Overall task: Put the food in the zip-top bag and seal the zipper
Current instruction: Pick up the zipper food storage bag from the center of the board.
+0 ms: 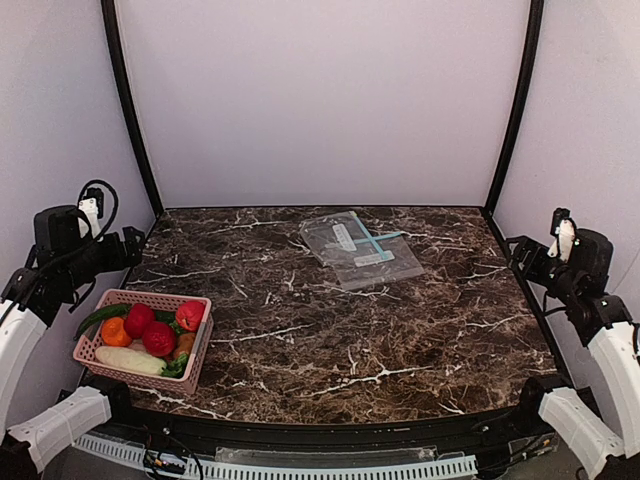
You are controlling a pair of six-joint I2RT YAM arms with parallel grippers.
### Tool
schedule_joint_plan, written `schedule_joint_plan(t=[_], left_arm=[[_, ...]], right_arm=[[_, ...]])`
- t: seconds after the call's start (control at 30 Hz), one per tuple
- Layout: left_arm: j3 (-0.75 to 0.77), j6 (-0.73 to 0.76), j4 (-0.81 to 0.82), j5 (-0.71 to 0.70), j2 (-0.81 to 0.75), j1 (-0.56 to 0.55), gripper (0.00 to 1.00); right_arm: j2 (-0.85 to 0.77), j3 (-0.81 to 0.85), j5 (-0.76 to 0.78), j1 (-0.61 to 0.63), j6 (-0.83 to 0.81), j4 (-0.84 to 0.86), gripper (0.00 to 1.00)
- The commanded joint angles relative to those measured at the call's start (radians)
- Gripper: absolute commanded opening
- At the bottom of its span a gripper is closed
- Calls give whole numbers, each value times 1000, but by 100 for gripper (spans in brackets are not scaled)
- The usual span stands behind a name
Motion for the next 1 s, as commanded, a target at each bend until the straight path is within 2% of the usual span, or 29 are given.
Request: schedule_joint_plan(t=[0.0, 0.37, 0.57, 0.63, 0.7, 0.8, 0.9, 0.97], left_arm=[[-15, 7, -5, 25, 2, 0, 100], [2, -2, -12, 62, -6, 0, 100], [100, 1, -20, 147, 93, 1, 100], [139, 15, -14, 176, 145, 1, 100], [172, 19, 3, 205, 198, -3, 100], [212, 12, 64, 248, 279, -29, 96], [241, 7, 103, 268, 348, -93, 96], [258, -6, 111, 329, 392, -99, 96]], right_arm=[[-10, 16, 11, -3, 1, -1, 99], [33, 58, -35, -3, 10, -29, 99], [118, 121, -201, 2, -13, -71, 99], [167, 136, -250, 21, -2, -73, 94], [214, 143, -245, 76, 12, -79, 90], [287, 152, -136, 209, 37, -87, 89], [365, 165, -54, 337, 72, -67, 89], [428, 185, -11, 431, 86, -37, 88]])
